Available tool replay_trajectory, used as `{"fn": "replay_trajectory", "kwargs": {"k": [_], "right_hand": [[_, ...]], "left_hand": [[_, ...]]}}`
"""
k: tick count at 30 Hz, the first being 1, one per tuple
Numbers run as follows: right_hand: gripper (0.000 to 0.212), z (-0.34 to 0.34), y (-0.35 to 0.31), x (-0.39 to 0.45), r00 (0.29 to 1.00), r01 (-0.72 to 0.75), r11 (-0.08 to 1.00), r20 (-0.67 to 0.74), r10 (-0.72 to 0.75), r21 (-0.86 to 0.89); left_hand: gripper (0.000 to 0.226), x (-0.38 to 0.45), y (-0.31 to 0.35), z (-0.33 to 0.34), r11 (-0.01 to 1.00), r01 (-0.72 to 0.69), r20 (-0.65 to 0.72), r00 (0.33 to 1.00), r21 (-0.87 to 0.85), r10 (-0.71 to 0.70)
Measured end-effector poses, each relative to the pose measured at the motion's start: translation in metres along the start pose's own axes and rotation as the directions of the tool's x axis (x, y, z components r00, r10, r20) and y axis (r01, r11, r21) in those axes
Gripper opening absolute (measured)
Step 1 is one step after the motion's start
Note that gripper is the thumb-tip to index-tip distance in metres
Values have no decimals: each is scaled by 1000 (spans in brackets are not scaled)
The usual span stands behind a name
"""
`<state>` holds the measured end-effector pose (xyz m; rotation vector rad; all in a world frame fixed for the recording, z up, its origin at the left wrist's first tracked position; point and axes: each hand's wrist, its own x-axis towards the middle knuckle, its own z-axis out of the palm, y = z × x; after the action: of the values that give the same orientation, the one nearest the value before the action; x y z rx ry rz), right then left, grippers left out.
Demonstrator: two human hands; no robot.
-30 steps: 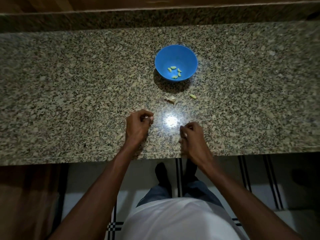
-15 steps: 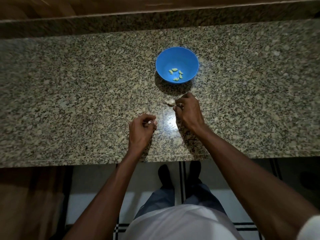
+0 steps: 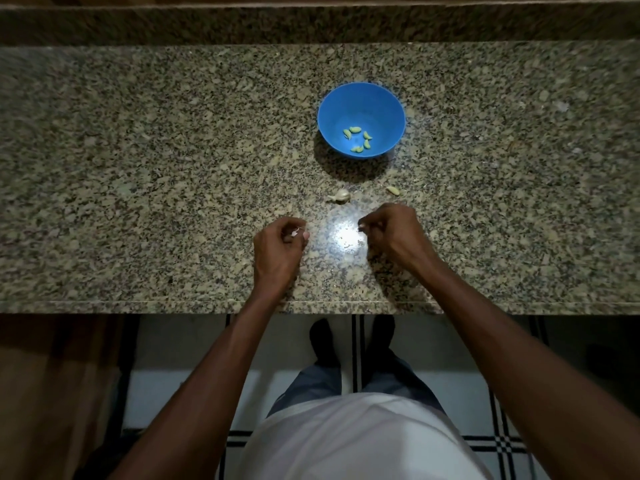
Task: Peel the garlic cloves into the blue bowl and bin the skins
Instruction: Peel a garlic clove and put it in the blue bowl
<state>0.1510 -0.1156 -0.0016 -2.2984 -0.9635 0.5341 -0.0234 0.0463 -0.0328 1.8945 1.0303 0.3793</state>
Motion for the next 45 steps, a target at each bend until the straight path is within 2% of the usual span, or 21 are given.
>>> {"fn": "replay_trajectory", "kwargs": {"k": [4,8,11,13,16,18,22,25,28,32,34,37,41,45], "right_hand": [[15,-3,3,4,994,34,999,-104,-36,-20],[10,19,-8,-9,991,136,975,42,-130,-174],[12,31,-12,-36,965,249,942,138,-223,-224],[17,31,-9,-44,979,199,968,71,-190,-154],[16,23,-3,-45,991,-1,1000,-137,-1,-10],[18,14,-3,-46,984,-38,999,-178,33,-25],[10,16,-9,-48,980,-14,983,-196,-23,-183],[9,30,-10,-51,983,-23,945,-181,-38,-325],[6,42,-9,-61,992,-16,933,-125,-31,-361],[5,50,-9,-73,997,42,950,-44,-58,-310],[16,50,-10,-75,999,43,957,-11,-48,-286],[33,49,-18,-76,1000,16,939,28,-6,-344],[35,51,-24,-77,995,54,936,97,-21,-348],[38,56,-29,-81,993,73,943,109,-39,-324]], "left_hand": [[19,4,5,1,1000,6,-42,999,25,-4],[12,5,7,0,992,-74,9,997,99,73],[11,3,4,-3,990,-103,95,991,98,94],[12,-1,0,-4,987,-125,123,986,100,112],[13,-4,-4,-7,986,-139,118,985,93,127],[13,-4,-6,-9,985,-143,115,985,94,132],[13,-6,-7,-9,984,-150,109,984,96,139],[14,-10,-6,-7,981,-167,110,982,98,156],[14,-15,-6,-6,976,-191,107,978,108,179],[14,-19,-7,-4,977,-180,96,981,116,169],[14,-19,-6,-4,979,-174,101,981,105,164],[14,-17,-7,-5,980,-177,118,979,89,166],[14,-16,-8,-6,980,-177,133,977,93,165],[13,-16,-9,-6,981,-175,131,978,82,163]]}}
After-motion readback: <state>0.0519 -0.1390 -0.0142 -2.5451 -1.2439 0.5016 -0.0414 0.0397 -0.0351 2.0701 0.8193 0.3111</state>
